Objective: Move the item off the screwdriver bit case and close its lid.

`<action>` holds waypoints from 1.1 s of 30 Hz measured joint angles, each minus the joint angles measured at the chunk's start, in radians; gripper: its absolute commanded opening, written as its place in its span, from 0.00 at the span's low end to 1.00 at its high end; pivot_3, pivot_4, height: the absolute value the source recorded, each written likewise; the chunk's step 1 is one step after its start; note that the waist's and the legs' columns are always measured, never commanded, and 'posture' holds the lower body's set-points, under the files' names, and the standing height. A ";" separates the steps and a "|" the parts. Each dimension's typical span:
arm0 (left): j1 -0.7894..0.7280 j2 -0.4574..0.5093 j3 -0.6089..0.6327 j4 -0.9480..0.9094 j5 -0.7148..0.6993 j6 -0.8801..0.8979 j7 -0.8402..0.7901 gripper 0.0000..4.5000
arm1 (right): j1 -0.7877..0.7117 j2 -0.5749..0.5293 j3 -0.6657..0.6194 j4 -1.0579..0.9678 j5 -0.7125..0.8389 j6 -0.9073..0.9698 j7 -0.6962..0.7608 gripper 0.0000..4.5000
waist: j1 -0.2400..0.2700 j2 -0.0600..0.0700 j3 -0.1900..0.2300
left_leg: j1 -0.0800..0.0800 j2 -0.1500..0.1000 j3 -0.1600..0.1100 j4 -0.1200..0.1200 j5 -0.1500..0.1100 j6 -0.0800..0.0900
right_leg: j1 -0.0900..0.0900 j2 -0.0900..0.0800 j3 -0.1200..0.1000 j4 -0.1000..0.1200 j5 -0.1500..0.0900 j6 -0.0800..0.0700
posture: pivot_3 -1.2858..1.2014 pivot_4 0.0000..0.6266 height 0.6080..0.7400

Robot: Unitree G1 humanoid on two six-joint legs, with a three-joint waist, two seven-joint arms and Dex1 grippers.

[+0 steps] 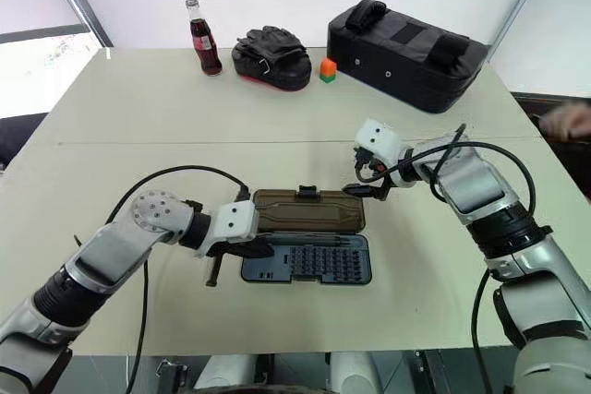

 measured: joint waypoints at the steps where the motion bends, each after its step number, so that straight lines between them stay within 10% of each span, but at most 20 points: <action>1: 0.000 0.001 -0.003 -0.005 0.002 0.006 0.002 0.00 | -0.004 0.001 0.015 0.008 -0.013 -0.012 0.026 1.00 | 0.000 0.000 0.000 | 0.000 0.000 0.000 0.000 0.000 0.000 | 0.000 0.000 0.000 0.000 0.000 0.000 | 0.52 0.24 1.00; 13: 0.019 0.008 -0.014 -0.072 0.003 0.073 0.044 0.00 | -0.029 0.101 0.064 0.124 -0.124 -0.077 0.129 1.00 | -0.002 0.000 0.000 | 0.000 0.000 0.000 0.000 0.000 0.000 | 0.000 0.000 0.000 0.000 0.000 0.000 | 0.52 0.24 1.00; 24: 0.042 0.019 -0.012 -0.091 -0.018 0.097 0.049 0.00 | -0.070 0.162 0.066 0.273 -0.188 -0.225 0.214 0.01 | -0.006 0.000 0.000 | 0.012 0.000 0.000 -0.002 0.000 -0.001 | 0.010 0.000 0.000 0.000 -0.001 -0.001 | 0.52 0.24 1.00; 33: 0.069 0.012 0.007 -0.091 -0.072 0.143 0.064 0.00 | -0.095 0.186 0.076 0.375 -0.279 -0.462 0.270 0.01 | -0.008 0.000 -0.001 | 0.023 0.001 0.000 -0.010 0.001 -0.001 | 0.019 0.001 0.000 -0.004 -0.001 -0.002 | 0.52 0.24 1.00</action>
